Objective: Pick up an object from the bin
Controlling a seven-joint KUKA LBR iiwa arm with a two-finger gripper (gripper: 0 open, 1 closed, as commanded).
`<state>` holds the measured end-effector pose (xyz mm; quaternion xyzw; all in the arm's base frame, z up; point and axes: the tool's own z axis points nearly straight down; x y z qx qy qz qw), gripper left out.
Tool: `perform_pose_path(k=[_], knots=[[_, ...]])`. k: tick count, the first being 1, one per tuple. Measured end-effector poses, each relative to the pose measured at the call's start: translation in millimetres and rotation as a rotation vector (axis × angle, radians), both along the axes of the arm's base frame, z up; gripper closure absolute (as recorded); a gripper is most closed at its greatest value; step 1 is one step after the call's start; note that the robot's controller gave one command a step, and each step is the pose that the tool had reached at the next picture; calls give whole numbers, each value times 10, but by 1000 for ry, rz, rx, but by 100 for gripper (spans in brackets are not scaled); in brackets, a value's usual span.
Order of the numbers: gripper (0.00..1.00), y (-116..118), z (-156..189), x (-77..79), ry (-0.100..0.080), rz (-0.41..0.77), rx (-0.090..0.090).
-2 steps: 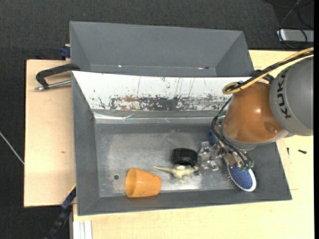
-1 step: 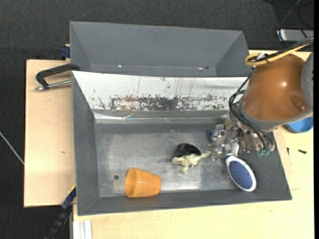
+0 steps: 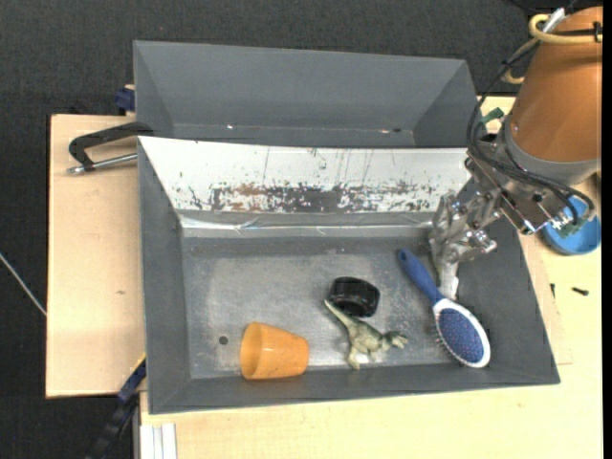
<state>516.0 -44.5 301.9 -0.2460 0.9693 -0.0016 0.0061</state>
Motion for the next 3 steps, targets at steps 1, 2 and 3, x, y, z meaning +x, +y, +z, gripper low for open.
perform_pose_path(k=[1,2,3], knots=[[0,1,-25,-9,6,-1,1],[0,-103,-2007,-146,19,51,2],[0,365,-2267,411,22,140,-10]])
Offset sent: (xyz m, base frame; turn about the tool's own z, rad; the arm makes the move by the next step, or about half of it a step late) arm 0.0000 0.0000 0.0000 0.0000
